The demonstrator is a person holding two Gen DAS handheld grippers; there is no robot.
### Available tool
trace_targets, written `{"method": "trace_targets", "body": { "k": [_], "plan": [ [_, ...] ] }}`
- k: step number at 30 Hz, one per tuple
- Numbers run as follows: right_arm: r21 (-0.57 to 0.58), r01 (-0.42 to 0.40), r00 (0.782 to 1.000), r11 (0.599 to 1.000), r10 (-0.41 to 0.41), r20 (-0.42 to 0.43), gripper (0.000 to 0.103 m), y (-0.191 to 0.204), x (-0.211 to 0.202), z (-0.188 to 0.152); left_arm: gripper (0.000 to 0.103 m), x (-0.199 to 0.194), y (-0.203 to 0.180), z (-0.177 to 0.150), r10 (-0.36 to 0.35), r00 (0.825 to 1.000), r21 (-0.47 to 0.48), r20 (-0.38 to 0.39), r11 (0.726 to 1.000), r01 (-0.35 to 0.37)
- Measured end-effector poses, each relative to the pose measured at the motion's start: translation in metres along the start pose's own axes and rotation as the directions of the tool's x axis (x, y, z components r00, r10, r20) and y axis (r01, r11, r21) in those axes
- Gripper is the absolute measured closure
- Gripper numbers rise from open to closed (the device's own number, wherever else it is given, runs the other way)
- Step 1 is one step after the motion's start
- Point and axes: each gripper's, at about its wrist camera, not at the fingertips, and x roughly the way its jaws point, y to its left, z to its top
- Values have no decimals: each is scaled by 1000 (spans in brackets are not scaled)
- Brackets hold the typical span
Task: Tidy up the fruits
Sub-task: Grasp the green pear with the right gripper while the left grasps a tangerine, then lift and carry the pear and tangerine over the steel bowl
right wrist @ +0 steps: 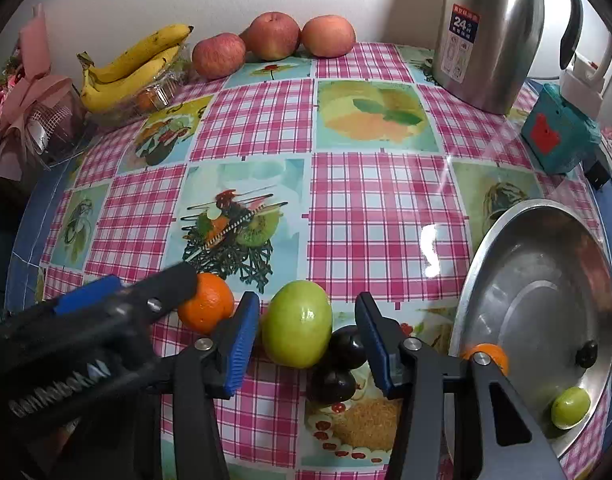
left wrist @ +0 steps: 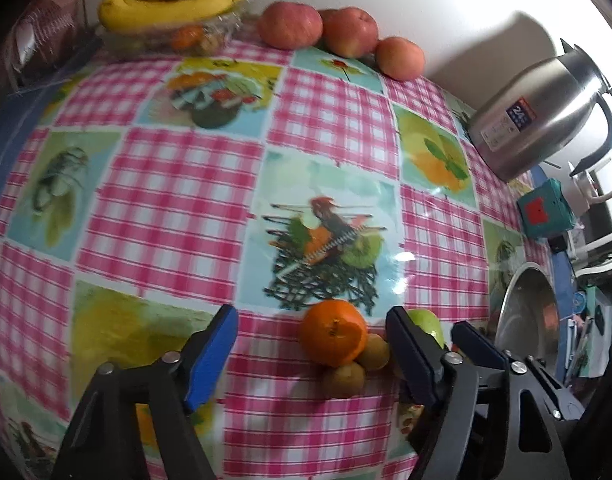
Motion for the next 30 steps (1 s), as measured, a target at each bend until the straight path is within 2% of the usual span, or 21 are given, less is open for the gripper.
{"method": "trace_targets", "body": {
  "k": [6, 9, 13, 15, 22, 30],
  "plan": [
    [-16, 1, 1000, 1000, -2, -13, 57, 3, 6, -3, 43, 4, -4, -2, -28, 999, -12, -19, 1000, 28],
    [-25, 1, 1000, 1000, -1, -17, 58, 5, 7, -4, 43, 8, -2, -3, -21, 999, -25, -32, 1000, 20],
    [-33, 2, 1000, 999, -3, -28, 59, 7, 11, -6, 56, 10, 3, -5, -51, 998, -54, -42, 997, 49],
    [-41, -1, 1000, 999, 0, -27, 62, 8, 10, -7, 63, 9, 2, -5, -68, 997, -53, -41, 996, 66],
    [-35, -4, 1000, 999, 3, -27, 62, 8, 10, -8, 64, 3, 3, -3, -78, 997, -53, -18, 996, 77],
    [-38, -17, 1000, 999, 17, 7, 62, 9, -5, -5, 64, -27, 7, 2, -74, 996, -54, 54, 996, 77]
  ]
}}
